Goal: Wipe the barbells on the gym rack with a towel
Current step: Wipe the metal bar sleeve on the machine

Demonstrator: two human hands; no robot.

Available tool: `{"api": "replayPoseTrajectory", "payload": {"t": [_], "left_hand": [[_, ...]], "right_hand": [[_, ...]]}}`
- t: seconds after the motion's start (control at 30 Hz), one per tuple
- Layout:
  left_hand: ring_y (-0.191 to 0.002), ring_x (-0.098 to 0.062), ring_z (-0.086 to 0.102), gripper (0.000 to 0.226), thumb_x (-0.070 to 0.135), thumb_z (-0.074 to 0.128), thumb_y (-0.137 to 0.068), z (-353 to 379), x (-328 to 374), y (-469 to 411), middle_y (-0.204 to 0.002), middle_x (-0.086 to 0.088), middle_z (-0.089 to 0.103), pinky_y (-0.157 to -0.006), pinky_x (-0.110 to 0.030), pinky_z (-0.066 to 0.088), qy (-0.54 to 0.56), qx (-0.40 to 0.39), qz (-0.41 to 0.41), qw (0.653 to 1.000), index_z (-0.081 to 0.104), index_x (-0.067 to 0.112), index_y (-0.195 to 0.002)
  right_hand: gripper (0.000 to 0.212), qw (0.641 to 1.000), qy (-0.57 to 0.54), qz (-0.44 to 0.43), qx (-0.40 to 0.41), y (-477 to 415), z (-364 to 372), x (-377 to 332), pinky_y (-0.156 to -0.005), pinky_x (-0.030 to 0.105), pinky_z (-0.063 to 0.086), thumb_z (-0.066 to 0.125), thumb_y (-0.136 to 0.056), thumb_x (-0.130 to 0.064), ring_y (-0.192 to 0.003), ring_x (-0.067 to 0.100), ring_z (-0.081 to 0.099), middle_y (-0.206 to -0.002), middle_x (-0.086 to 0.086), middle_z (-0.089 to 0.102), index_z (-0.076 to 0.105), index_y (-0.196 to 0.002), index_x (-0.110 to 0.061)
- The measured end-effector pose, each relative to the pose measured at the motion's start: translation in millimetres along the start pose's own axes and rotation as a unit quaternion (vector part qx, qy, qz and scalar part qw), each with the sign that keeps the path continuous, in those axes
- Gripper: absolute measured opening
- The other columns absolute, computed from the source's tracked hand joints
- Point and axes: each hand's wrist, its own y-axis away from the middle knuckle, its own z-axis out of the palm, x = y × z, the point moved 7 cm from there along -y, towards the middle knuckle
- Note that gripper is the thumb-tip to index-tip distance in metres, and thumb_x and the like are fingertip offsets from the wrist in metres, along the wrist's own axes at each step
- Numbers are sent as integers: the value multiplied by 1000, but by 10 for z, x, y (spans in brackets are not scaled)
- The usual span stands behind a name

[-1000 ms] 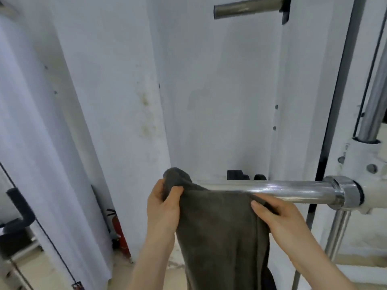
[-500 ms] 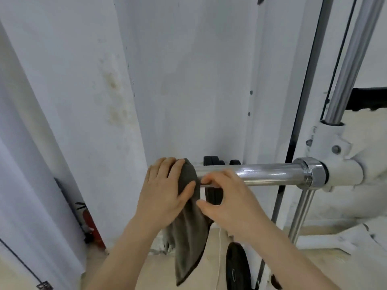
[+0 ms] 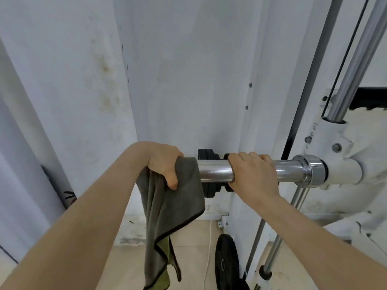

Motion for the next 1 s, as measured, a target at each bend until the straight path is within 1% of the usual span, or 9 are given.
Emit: {"api": "replayPoseTrajectory", "payload": {"t": [0.13, 0.27, 0.37, 0.47, 0.57, 0.63, 0.73, 0.83, 1.0], "left_hand": [[-93, -17, 65, 49, 33, 85, -62, -2, 39, -15, -100, 7, 69, -88, -39, 54, 33, -19, 12, 999, 62, 28, -105], [-96, -25, 59, 52, 36, 69, -68, 297, 333, 246, -103, 3, 61, -87, -38, 43, -184, 476, -25, 859, 55, 29, -117], [-102, -30, 57, 45, 27, 69, -74, 520, 535, 288, -108, -7, 63, -100, -44, 38, -167, 614, -23, 771, 60, 20, -117], [-77, -21, 56, 37, 41, 69, -73, 244, 740, 123, -85, 3, 58, -75, -35, 43, -192, 514, 11, 836, 55, 27, -104], [-78, -15, 60, 47, 51, 76, -62, 67, 738, -279, -85, 9, 62, -75, -33, 50, -76, 162, 33, 983, 55, 31, -98], [-87, -18, 66, 54, 44, 84, -56, 37, 763, -373, -98, 3, 70, -84, -38, 55, 6, 11, 31, 999, 64, 25, -102], [-79, -17, 62, 48, 48, 76, -60, 54, 781, -348, -90, 5, 65, -71, -32, 49, -65, 157, 13, 985, 58, 28, -99], [-85, -24, 59, 47, 46, 67, -69, 318, 961, 4, -94, 0, 61, -73, -37, 42, -207, 476, 18, 855, 55, 23, -108], [-128, -24, 44, 90, 47, 60, -71, 340, 862, 124, -142, -3, 46, -110, -35, 26, -84, 410, 135, 898, 25, 18, -148]], "right_hand": [[32, 1000, 11, -7, 11, -15, 26, -5, -70, 35, 40, 79, -59, -23, -68, 19, 58, -73, -6, 63, 64, -88, -23], [29, 998, 14, -24, -59, -80, 45, 8, -72, 35, 37, 71, -71, -30, -74, 18, 59, -81, -6, 63, 59, -97, -26], [31, 995, -1, -31, -94, -117, 15, 1, -70, 33, 35, 69, -72, -35, -74, 18, 59, -84, -7, 64, 57, -100, -29], [25, 995, 1, -23, -97, -119, 6, -14, -70, 33, 32, 67, -73, -33, -69, 18, 51, -82, -6, 63, 52, -92, -27], [22, 996, 4, -16, -91, -100, -26, -25, -72, 34, 30, 65, -75, -26, -79, 20, 59, -86, -3, 64, 52, -93, -24], [23, 997, 6, -18, -81, -70, -33, -28, -73, 35, 30, 65, -76, -24, -84, 21, 60, -89, -3, 64, 53, -95, -23], [23, 998, 6, -19, -66, -47, -69, -41, -76, 35, 31, 63, -77, -18, -89, 22, 58, -94, -1, 63, 53, -97, -21], [23, 996, 11, -16, -86, -46, -101, -41, -77, 35, 31, 61, -80, -20, -92, 22, 58, -96, -2, 63, 53, -101, -21], [50, 967, -50, 14, -247, -27, -171, 15, -101, 46, 32, 53, -85, -18, -129, 24, 38, -136, 4, 43, 40, -133, -15]]}}
